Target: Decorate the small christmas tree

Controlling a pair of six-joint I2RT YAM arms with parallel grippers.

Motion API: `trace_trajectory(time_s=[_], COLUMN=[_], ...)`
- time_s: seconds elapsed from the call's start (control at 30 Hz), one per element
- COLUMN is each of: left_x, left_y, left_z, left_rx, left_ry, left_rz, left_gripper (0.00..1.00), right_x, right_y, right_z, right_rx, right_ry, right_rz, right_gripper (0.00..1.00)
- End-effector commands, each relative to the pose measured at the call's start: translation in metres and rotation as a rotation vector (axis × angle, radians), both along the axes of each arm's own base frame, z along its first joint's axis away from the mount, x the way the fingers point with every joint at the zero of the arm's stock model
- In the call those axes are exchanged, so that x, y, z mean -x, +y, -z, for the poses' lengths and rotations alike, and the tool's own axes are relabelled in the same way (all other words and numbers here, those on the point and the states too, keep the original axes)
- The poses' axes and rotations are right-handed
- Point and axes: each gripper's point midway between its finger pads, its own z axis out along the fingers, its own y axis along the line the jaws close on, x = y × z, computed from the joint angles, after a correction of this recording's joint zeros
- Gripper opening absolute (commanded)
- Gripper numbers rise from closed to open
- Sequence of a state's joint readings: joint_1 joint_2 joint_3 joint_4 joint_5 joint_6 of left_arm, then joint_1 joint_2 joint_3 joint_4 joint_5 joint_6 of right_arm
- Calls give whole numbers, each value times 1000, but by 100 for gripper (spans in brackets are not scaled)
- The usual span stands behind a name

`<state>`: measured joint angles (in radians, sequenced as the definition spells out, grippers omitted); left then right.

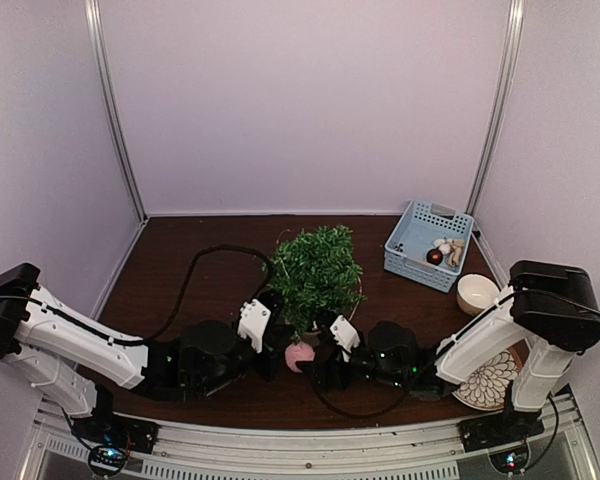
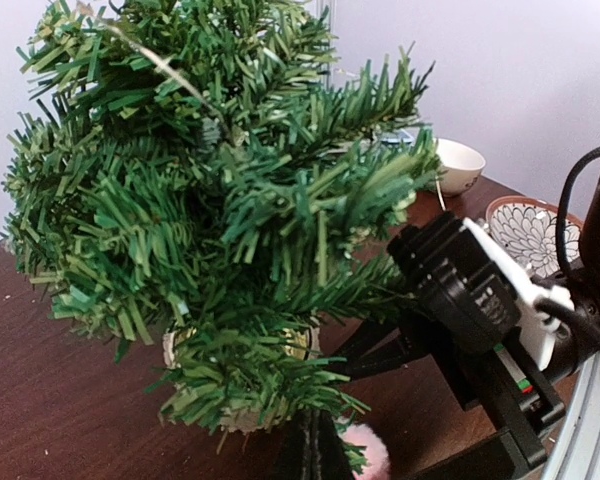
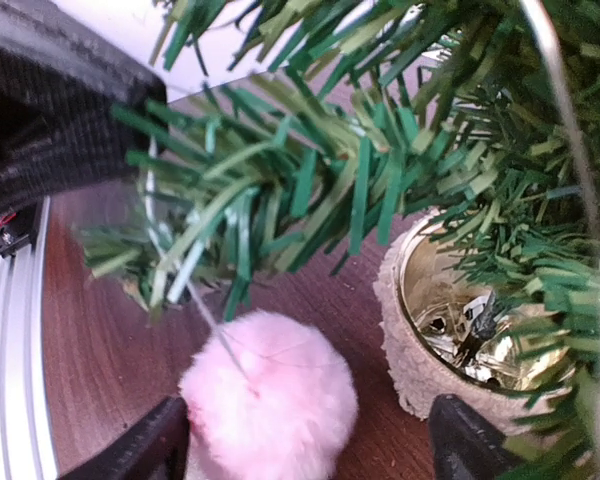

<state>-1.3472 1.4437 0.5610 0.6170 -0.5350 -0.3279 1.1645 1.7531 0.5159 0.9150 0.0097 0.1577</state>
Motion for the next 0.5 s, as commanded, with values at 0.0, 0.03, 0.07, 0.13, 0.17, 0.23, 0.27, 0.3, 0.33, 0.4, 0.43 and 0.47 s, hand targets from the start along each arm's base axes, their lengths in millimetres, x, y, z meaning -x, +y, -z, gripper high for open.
trace_trajectory(time_s=[0.0, 0.03, 0.07, 0.13, 0.17, 0.23, 0.27, 0.3, 0.33, 0.4, 0.43, 0.47], left_x=[-1, 0, 0, 1, 1, 2, 3, 4, 4, 6, 7, 8], left_y=[-1, -1, 0, 1, 2, 5, 7, 9, 10, 15, 17, 20], left_z=[-14, -15, -15, -16, -17, -19, -20, -22, -23, -24, -23, -24], left_rx=[32, 34, 34, 39, 42, 52, 57, 63, 67, 73, 77, 85], left_ry=[-15, -15, -15, -15, -15, -15, -16, -16, -16, -15, -12, -10], left_rz=[14, 16, 16, 19, 20, 23, 26, 26, 27, 31, 32, 32], left_gripper=[0, 0, 2, 7, 11, 15, 16, 17, 19, 23, 24, 26], right_x=[2, 2, 6, 9, 10, 11, 13, 14, 15, 18, 19, 20], right_y=[-4, -5, -4, -6, -7, -10, -12, -14, -16, -21, -23, -25], right_z=[-13, -14, -14, -16, -17, -18, -19, -19, -19, -19, -19, -21], right_rx=[-35, -36, -40, -41, -40, -36, -34, -29, -26, -15, -13, -11], right_ry=[-14, -15, -9, -7, -6, -3, -3, -1, 1, 4, 7, 8], right_rz=[-4, -4, -24, -35, -39, -41, -44, -47, -48, -51, -52, -52], right_gripper=[90, 90, 90, 90, 90, 90, 90, 89, 89, 89, 89, 89])
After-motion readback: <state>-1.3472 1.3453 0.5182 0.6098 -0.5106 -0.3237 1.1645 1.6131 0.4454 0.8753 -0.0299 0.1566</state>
